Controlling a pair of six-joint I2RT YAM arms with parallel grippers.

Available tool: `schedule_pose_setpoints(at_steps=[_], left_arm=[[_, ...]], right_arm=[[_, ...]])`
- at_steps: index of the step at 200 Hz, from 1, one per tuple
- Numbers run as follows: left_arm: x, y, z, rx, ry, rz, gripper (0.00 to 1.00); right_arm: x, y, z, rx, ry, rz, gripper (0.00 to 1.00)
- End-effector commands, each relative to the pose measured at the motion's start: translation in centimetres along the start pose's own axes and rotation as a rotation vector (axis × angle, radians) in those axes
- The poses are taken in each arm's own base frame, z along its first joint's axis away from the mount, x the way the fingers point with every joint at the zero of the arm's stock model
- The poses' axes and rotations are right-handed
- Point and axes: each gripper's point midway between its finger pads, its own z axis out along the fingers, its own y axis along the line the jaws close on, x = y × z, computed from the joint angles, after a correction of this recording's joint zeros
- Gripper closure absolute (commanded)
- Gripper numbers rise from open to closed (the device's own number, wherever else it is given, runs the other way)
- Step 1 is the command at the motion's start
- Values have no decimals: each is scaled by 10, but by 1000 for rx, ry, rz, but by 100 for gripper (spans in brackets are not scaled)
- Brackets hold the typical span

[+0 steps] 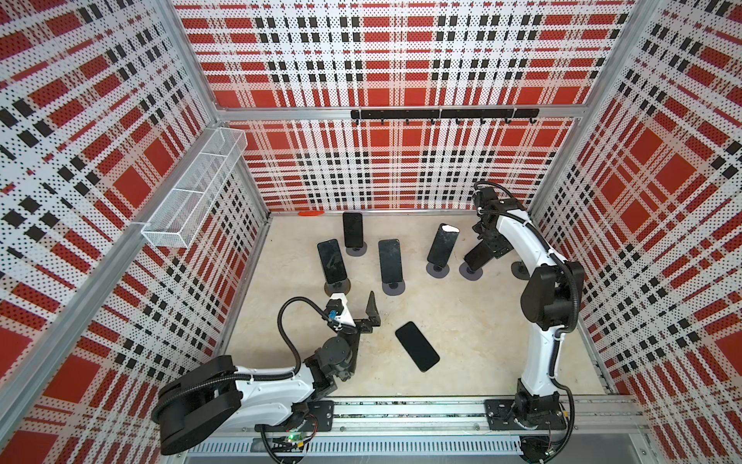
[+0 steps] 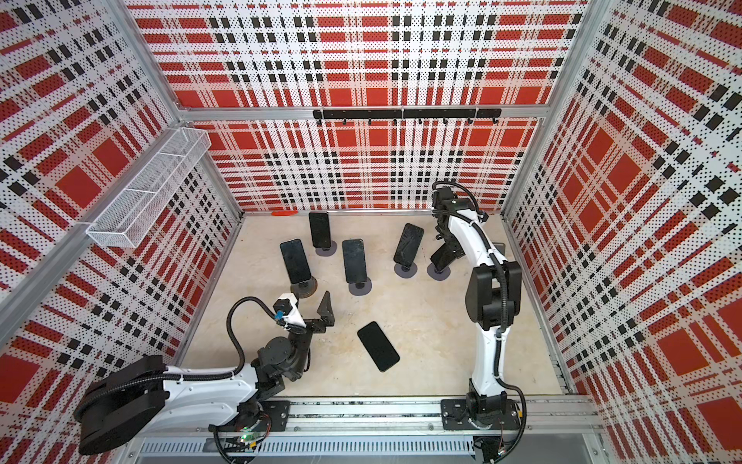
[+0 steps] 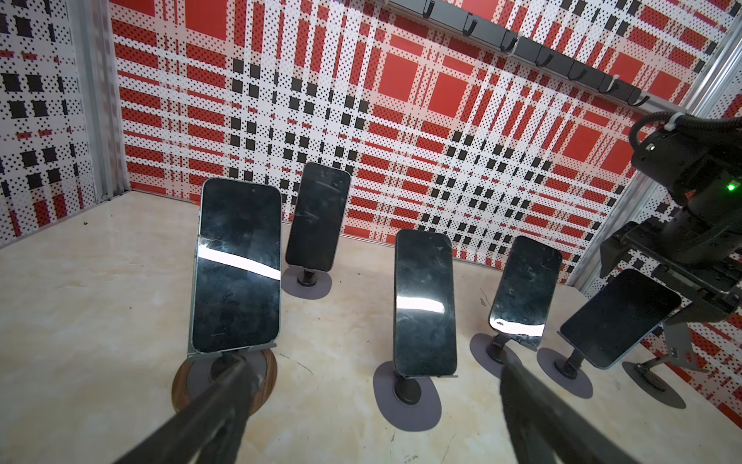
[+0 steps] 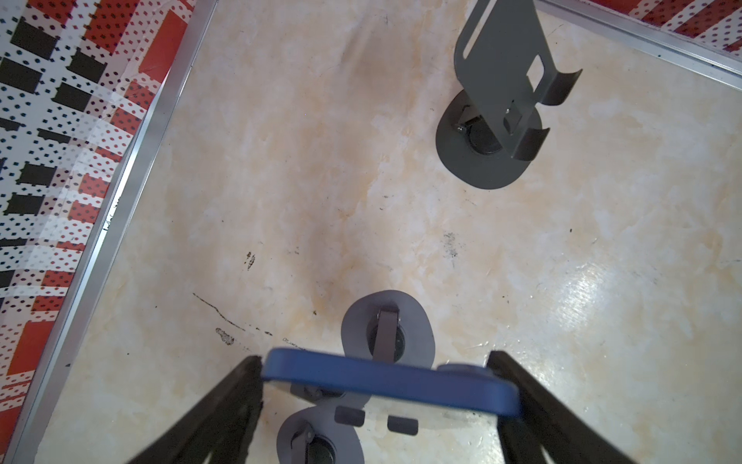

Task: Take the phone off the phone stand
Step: 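Lower the right gripper around the blue-edged phone and close on it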

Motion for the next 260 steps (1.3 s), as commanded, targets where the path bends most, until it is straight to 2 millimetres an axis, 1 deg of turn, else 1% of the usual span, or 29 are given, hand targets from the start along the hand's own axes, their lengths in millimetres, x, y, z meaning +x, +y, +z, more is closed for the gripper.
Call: schedule_pose_setpoints(at_steps=[1,45,79,125,159,168,204,209,237,241,248,252,260], left_arm=[[-6,-4,0,12,-12,-19,2],[-6,-5,0,15,-10,-19,2],[-5,-5,0,13,-9,-17,2],[-5,-5,1,13,-9,-17,2],[-3,-8,1,25,-1,-17,2],[-3,-8,2,20,-1,-14,2],[-5,-6,1,16,-7,-23,2],[-5,-6,0,17,-7,-22,2],[-3,-6,1,17,-4,-17,2],[-3,-6,1,16,-3,-16,2],[-3,-6,2,14,-2,-13,2],[-2,-7,2,16,-1,-12,2],[-2,-7,2,14,-2,-10,2]], right_arm=[[-6,-7,-5,29,-23,13,9],[-10,-8,-6,63,-41,9,10],[-8,-7,-1,67,-36,0,11],[-5,-6,5,83,-28,-12,10],[-3,-7,8,93,-24,-11,11],[-2,-6,8,90,-22,-12,16],[-1,-5,7,86,-26,-17,18],[-2,-5,6,83,-27,-16,21],[-5,-3,1,69,-37,-13,23],[-5,-3,1,67,-38,-12,27],[-5,-3,1,64,-38,-9,28],[-5,-3,0,62,-39,-8,32],[-6,-2,-1,55,-41,-6,33]])
